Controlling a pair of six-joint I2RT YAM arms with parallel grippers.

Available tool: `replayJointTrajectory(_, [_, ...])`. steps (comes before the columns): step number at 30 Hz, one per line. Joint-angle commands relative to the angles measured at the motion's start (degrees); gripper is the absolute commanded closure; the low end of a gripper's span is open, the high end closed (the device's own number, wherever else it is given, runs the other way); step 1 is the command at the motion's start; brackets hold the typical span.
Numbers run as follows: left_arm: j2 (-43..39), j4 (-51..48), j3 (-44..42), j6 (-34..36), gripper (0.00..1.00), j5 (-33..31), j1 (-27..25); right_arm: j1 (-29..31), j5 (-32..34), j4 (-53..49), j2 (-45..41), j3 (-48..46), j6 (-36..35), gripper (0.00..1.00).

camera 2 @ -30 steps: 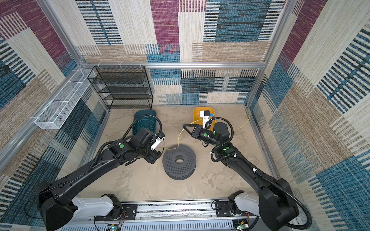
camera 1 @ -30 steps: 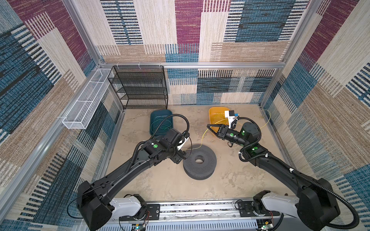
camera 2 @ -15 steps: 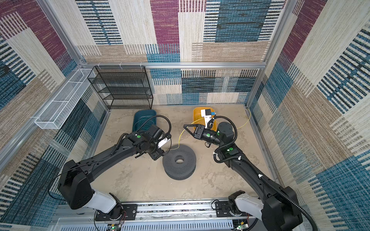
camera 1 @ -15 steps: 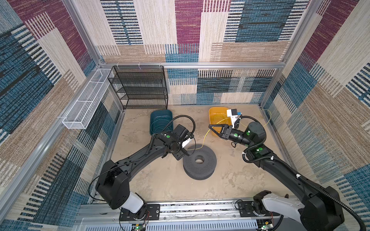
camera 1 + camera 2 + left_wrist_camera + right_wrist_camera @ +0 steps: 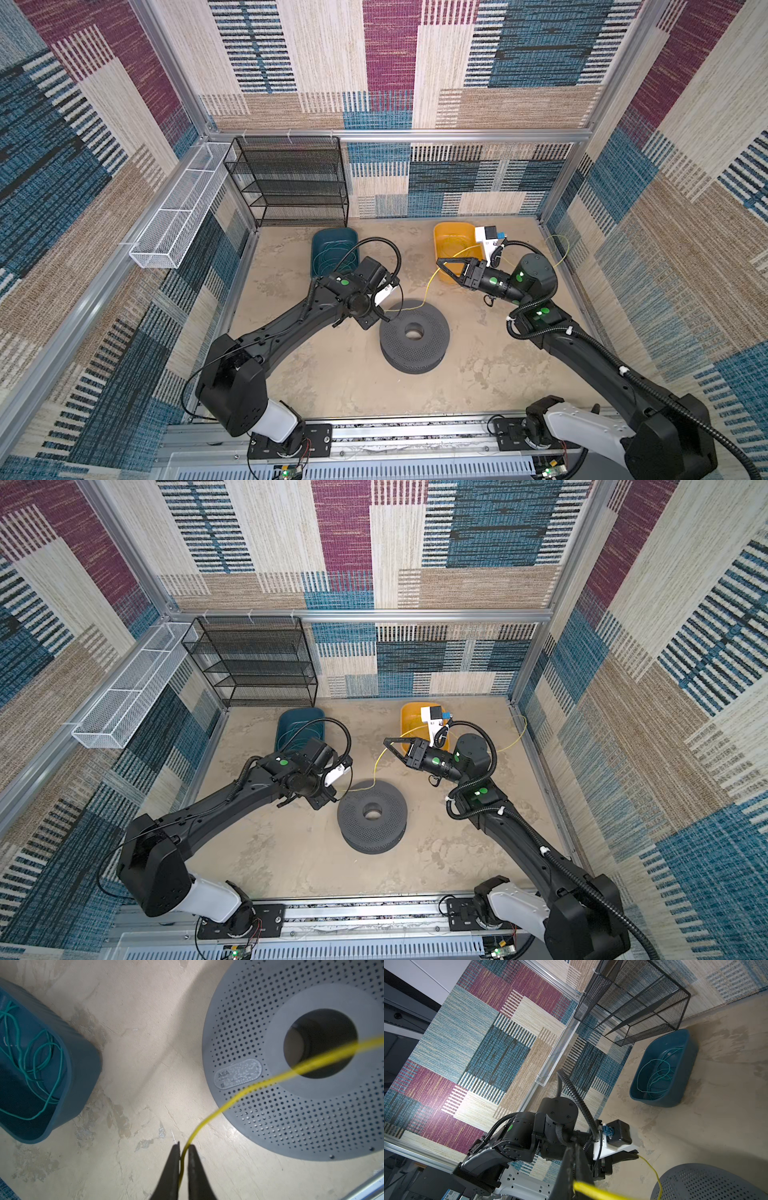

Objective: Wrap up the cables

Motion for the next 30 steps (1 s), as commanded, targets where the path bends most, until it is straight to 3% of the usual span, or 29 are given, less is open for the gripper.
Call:
replayJointTrajectory(1, [-0.5, -0.4, 0.6, -0.5, 1.00, -0.7, 0.0, 0.1, -0.3, 1.2, -0.3, -0.3, 0.0, 1.00])
replayJointTrajectory(9, [-1.8, -0.9, 0.5, -1.4, 1.00, -0.4, 0.0, 0.0, 0.7, 0.8, -0.4, -0.3, -0.5, 1.00])
replayJointTrajectory(14, [-3.4, -1.0, 0.0, -5.9, 1.00, -2.5, 0.0, -0.1, 2.4, 0.5, -0.3, -1.1, -0.9, 1.00])
replayJointTrajectory(16, [-3.9, -1.2, 0.0, -9.0, 1.00, -2.7, 0.0, 0.0, 2.9, -0.1, 0.1, -1.3, -1.0, 0.87])
replayJointTrajectory(18, [-4.5, -1.0, -0.1, -12.3, 1.00, -3.1, 0.0, -0.1, 3.6, -0.8, 0.2, -1.9, -1.5, 0.62])
replayJointTrajectory(21, [-5.0, -0.5, 0.3, -16.4, 1.00, -2.3, 0.0, -0.1, 5.1, -1.9, -0.2, -3.0, -2.7, 0.59])
replayJointTrajectory(26, [-5.3, -1.8, 3.0, -18.8, 1.00, -1.1, 0.1, -0.1, 9.5, -9.3, -2.5, -4.6, -7.8, 0.37])
replayJointTrajectory(30, [-5.4, -2.2, 5.7, -19.7, 1.00, -0.7, 0.0, -0.1, 10.1, -11.2, -3.5, -8.1, -8.6, 0.33])
